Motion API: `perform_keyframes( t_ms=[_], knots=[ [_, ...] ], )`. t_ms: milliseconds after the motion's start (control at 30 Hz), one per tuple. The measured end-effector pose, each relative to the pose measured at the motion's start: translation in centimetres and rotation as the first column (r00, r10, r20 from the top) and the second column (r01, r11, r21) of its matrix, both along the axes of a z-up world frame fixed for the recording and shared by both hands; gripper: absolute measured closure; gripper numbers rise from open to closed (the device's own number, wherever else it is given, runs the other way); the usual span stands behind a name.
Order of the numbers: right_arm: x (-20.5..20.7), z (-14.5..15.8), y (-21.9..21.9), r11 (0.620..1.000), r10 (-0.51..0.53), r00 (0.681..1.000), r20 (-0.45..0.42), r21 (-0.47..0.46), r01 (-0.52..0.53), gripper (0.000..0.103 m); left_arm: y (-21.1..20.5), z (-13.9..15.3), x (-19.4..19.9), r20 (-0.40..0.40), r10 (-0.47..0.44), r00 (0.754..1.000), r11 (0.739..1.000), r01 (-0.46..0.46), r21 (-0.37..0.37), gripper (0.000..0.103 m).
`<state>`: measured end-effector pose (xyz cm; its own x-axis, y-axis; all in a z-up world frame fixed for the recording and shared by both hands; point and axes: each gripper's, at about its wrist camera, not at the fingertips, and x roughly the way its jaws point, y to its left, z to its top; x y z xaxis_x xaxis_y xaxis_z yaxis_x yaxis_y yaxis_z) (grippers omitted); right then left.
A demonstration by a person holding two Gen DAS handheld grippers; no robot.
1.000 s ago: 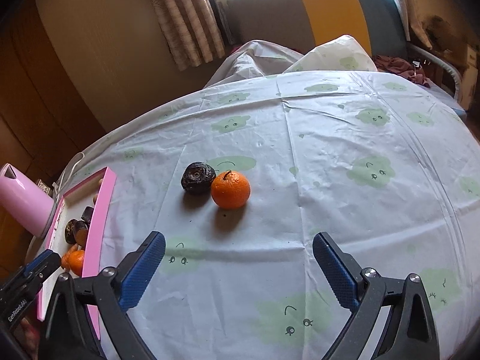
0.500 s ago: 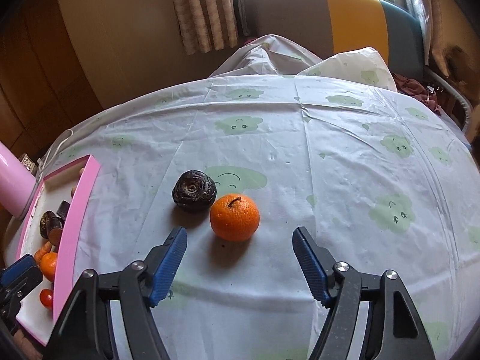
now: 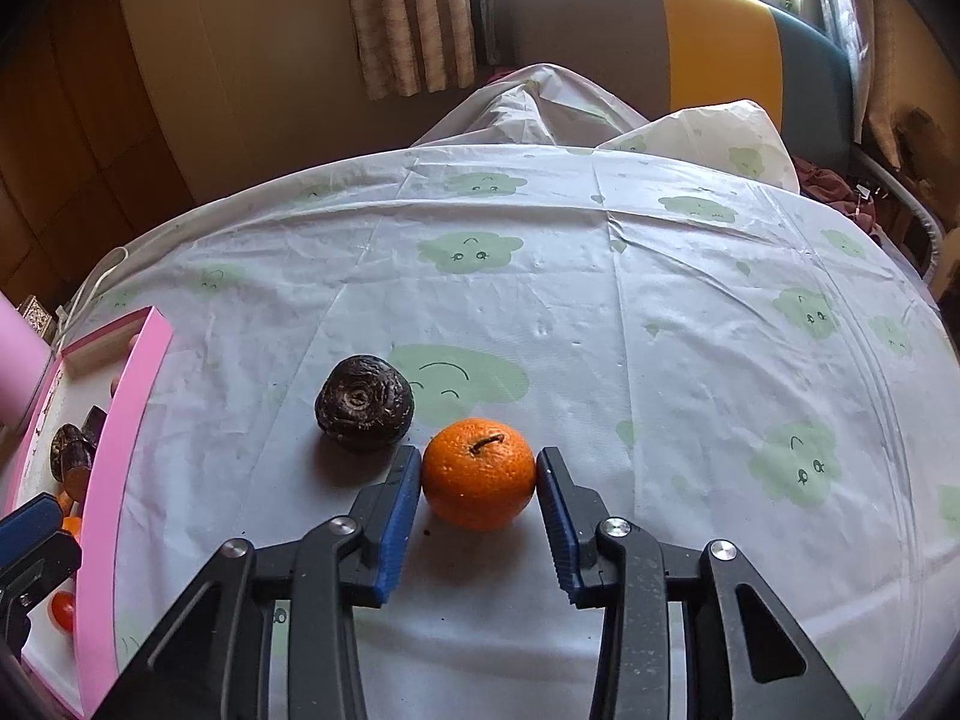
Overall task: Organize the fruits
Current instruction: 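Move both tools to the dark taro and mandarin and grasp them, then carry the dark taro to the tray with the left tool while the right tool holds the mandarin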
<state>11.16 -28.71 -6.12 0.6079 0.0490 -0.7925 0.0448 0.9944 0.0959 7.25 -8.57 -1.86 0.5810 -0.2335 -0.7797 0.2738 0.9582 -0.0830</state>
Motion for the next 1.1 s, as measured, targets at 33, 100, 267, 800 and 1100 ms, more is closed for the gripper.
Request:
perform_keyframes(
  t_ms=[33,100,267,800,1100],
  knots=[
    [-0.2,0.0,-0.2,1.000,-0.003,1.000,0.001,0.005,0.003,0.063,-0.3,-0.1,0.4,-0.010,-0.005,1.000,1.000,0.005,-0.005,0.071],
    [-0.6,0.1,-0.8,1.000,-0.012,1.000,0.004,0.015,0.011,0.063,-1.1,-0.3,1.3,-0.024,-0.012,1.000,1.000,0.012,-0.011,0.071],
    [-1.4,-0.1,-2.4,0.998,-0.036,0.999,-0.001,0.047,0.036,0.064,-3.3,-0.8,3.7,-0.061,-0.045,0.997,0.998,0.042,-0.040,0.071],
    [-1.6,0.0,-3.0,0.999,0.000,1.000,0.016,0.054,-0.001,0.062,-10.1,-3.9,10.1,-0.163,-0.128,0.978,0.991,0.118,-0.066,0.057],
    [-1.5,-0.2,-2.9,0.998,-0.002,1.000,0.014,0.060,0.001,0.062,-11.0,-5.1,10.7,-0.152,-0.138,0.979,0.990,0.134,-0.041,0.058]
  ],
)
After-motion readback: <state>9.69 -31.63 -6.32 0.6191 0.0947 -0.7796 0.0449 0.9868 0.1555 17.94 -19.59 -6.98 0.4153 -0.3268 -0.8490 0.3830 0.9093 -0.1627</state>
